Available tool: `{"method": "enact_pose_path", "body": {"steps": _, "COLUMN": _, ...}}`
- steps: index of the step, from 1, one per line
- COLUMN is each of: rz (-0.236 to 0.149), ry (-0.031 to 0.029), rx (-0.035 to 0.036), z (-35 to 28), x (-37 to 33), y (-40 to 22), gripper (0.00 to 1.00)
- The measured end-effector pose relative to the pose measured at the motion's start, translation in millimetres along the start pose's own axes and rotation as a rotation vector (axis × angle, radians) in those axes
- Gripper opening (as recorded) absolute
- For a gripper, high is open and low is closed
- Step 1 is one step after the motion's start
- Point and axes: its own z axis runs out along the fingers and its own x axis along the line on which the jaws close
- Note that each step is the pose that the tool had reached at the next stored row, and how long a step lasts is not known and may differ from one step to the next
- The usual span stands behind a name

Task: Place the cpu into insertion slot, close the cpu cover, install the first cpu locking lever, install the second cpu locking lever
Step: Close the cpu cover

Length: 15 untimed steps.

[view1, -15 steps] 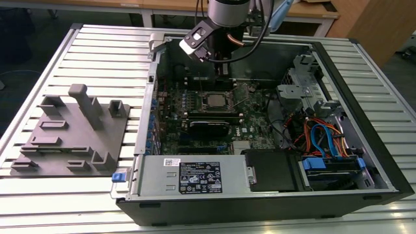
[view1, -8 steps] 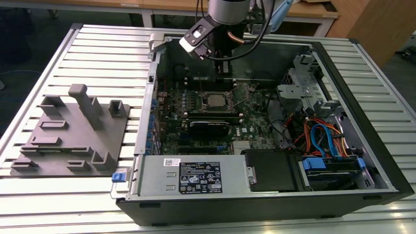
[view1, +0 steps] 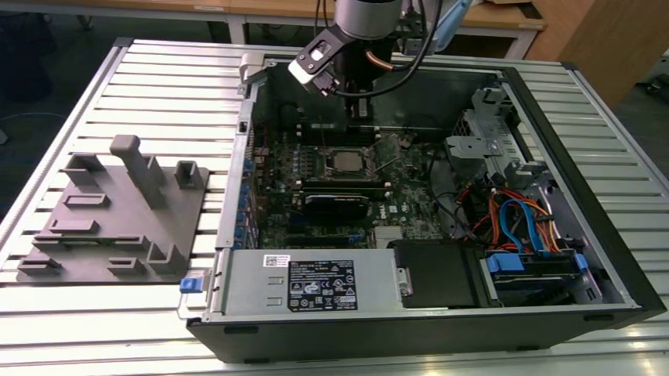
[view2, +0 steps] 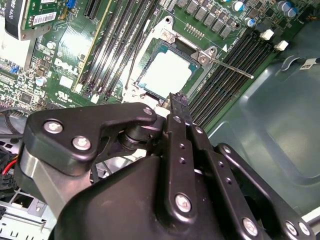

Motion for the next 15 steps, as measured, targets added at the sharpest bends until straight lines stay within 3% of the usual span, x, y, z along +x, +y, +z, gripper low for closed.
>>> {"method": "enact_pose_path", "body": {"steps": 4, "rz": 0.0, "ry": -0.0003, "rx": 0.0001, "z": 0.1, "x": 0.0, "y": 2.5, "gripper": 0.1}}
{"method": "enact_pose_path", "body": {"steps": 10, "rz": 0.0, "ry": -0.0011, "rx": 0.0078, "z": 0.5, "x": -0.3, "y": 15.8, "gripper": 0.1}}
{"method": "enact_pose_path", "body": {"steps": 15, "rz": 0.001, "ry": -0.0014, "rx": 0.0105, "z": 0.6, "x": -0.4, "y": 19.1, "gripper": 0.1}}
